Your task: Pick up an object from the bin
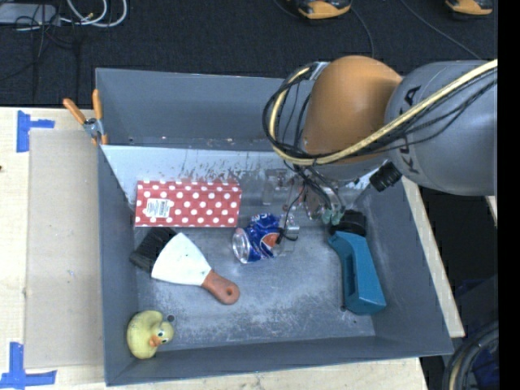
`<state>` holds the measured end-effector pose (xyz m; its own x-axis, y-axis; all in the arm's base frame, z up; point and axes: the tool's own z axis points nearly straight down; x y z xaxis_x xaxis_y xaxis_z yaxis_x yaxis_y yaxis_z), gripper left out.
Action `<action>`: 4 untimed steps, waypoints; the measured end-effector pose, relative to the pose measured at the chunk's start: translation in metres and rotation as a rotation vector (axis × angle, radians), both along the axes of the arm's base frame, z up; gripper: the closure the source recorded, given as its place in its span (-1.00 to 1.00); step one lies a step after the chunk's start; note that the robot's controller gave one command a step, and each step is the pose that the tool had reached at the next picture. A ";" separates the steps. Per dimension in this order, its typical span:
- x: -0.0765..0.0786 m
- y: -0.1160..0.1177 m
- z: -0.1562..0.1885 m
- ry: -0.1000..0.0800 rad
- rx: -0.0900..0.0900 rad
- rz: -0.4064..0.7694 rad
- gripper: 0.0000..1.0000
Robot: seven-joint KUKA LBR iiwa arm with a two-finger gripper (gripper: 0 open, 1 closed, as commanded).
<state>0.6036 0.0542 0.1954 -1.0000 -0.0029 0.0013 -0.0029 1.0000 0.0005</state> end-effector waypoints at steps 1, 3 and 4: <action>0.004 -0.009 -0.065 0.002 0.000 0.108 -1.00; 0.013 -0.011 -0.124 -0.004 0.001 0.483 -1.00; 0.009 -0.017 -0.125 -0.007 0.003 0.368 -1.00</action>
Offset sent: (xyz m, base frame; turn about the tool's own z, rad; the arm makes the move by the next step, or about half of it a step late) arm 0.0060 -0.0185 -0.1254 -0.3619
